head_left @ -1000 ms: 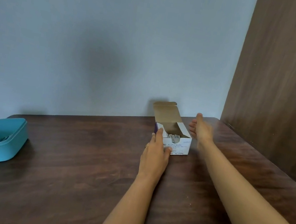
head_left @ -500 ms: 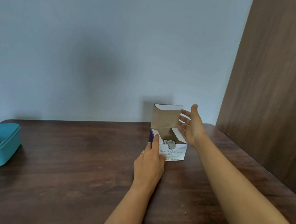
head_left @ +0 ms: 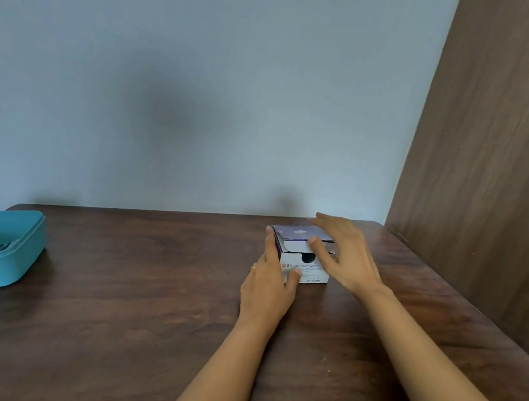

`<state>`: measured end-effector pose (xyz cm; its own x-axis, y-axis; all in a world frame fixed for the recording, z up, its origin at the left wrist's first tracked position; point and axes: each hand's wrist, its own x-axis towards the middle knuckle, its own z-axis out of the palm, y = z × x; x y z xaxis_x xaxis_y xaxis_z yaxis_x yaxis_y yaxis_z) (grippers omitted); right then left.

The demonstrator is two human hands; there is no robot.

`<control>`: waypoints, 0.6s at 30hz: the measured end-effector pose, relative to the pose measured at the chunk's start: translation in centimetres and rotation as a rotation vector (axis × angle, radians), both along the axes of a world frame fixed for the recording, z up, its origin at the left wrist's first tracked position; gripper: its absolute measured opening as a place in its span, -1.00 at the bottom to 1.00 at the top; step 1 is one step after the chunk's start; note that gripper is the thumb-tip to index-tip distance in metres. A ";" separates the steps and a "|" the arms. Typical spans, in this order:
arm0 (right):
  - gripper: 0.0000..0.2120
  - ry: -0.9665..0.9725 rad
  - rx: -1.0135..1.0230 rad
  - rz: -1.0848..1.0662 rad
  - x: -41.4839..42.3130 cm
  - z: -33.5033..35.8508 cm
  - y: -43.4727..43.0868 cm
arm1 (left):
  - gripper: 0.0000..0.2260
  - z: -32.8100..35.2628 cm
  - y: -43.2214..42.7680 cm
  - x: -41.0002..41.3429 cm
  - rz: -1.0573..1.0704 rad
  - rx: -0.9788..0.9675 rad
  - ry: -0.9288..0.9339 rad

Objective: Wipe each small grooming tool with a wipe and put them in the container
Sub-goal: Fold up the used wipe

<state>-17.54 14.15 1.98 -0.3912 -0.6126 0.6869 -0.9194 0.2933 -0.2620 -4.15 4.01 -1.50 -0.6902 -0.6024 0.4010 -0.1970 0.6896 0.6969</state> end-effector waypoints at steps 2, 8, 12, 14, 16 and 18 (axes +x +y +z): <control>-0.62 0.020 0.036 0.004 0.1 -0.8 0.1 | -0.28 0.1 0.1 0.1 -0.006 0.006 0.013; -0.69 0.039 0.061 0.021 0.3 -2.0 0.5 | -0.38 -0.1 -0.2 0.0 -0.034 -0.021 0.033; -0.61 -0.002 0.079 -0.006 0.7 -2.8 0.7 | -0.50 -0.4 -0.5 -0.4 -0.044 -0.052 0.025; -0.58 -0.010 0.112 -0.009 0.7 -3.0 0.7 | -0.53 -0.5 -0.6 -0.5 -0.045 -0.059 0.016; -0.57 -0.016 0.136 -0.015 0.6 -3.0 0.8 | -0.53 -0.5 -0.6 -0.5 -0.049 -0.060 0.007; -0.58 -0.010 0.154 -0.024 0.7 -3.1 0.9 | -0.52 -0.5 -0.6 -0.5 -0.055 -0.060 0.001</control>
